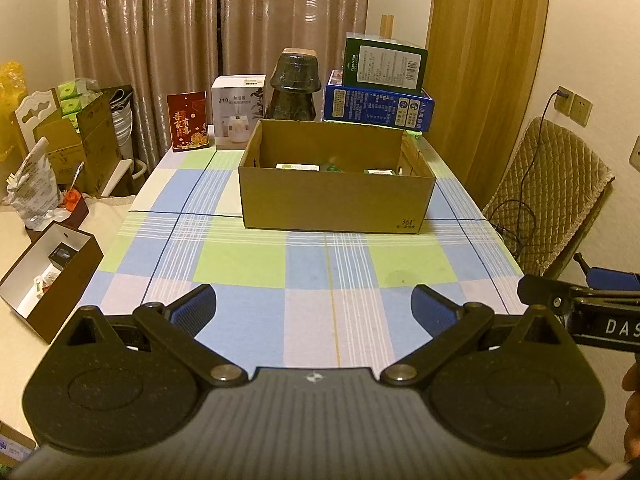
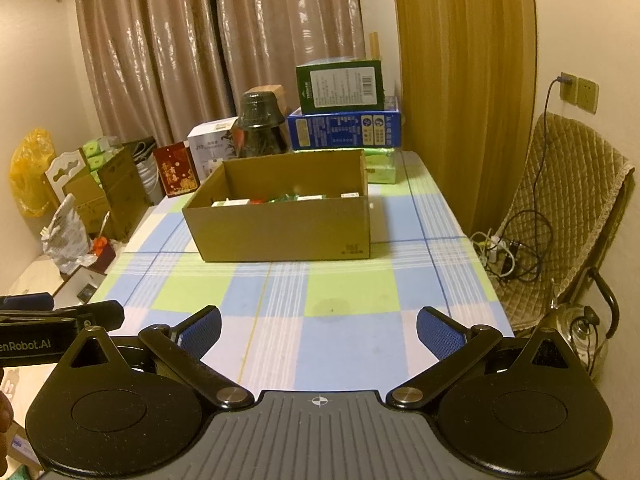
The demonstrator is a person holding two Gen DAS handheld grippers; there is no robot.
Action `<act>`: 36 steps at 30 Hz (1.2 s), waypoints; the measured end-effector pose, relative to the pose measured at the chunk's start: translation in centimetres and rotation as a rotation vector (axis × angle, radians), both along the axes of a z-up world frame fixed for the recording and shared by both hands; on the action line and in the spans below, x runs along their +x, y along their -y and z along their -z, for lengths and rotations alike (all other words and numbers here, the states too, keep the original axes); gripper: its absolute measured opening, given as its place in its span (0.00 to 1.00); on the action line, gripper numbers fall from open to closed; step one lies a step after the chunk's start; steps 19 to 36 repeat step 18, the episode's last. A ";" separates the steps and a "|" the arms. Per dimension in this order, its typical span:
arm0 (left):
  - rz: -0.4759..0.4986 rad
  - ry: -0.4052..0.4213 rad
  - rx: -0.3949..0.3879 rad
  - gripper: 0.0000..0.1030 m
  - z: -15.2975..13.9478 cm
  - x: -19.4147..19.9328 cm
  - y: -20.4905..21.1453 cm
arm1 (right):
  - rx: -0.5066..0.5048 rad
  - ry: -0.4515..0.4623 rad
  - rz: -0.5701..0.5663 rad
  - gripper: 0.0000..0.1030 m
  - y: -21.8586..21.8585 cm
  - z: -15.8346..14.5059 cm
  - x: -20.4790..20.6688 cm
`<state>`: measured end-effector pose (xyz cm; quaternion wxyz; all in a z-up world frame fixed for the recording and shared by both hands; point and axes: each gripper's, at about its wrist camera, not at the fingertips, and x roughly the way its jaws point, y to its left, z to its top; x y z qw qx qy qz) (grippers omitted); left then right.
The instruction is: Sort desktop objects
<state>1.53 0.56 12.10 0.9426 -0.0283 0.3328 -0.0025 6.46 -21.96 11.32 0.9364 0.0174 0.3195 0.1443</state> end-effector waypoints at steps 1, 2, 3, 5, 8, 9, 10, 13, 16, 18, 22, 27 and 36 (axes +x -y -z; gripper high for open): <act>0.001 0.000 0.000 0.99 0.0 0.0 0.0 | -0.001 0.000 0.000 0.98 0.0 0.0 0.0; 0.003 -0.001 0.000 0.99 0.0 0.0 0.1 | -0.002 0.001 0.000 0.98 0.0 0.0 0.0; 0.003 0.000 0.000 0.99 0.0 0.0 0.1 | -0.002 0.000 -0.001 0.98 0.0 0.0 0.0; 0.003 -0.001 -0.001 0.99 0.0 0.0 0.1 | 0.000 0.001 -0.001 0.98 0.0 0.0 0.0; 0.006 0.001 -0.003 0.99 0.0 0.0 0.2 | 0.000 0.000 0.000 0.98 0.0 0.0 0.0; 0.007 0.001 -0.003 0.99 0.0 0.0 0.2 | 0.000 -0.001 0.000 0.98 -0.1 0.0 0.0; 0.007 0.000 -0.004 0.99 0.0 0.0 0.2 | 0.001 -0.001 0.001 0.98 -0.1 0.0 0.0; 0.008 0.002 -0.007 0.99 0.0 0.0 0.2 | 0.000 -0.002 0.000 0.98 -0.2 0.1 0.0; 0.001 0.009 -0.001 0.99 0.0 0.0 0.3 | 0.000 -0.002 -0.001 0.98 -0.2 0.1 0.0; -0.003 0.022 0.009 0.99 0.0 -0.2 0.3 | 0.001 -0.001 0.001 0.98 -0.1 0.1 0.0; -0.003 0.022 0.009 0.99 0.0 -0.2 0.3 | 0.001 -0.001 0.001 0.98 -0.1 0.1 0.0; -0.003 0.022 0.009 0.99 0.0 -0.2 0.3 | 0.001 -0.001 0.001 0.98 -0.1 0.1 0.0; -0.003 0.022 0.009 0.99 0.0 -0.2 0.3 | 0.001 -0.001 0.001 0.98 -0.1 0.1 0.0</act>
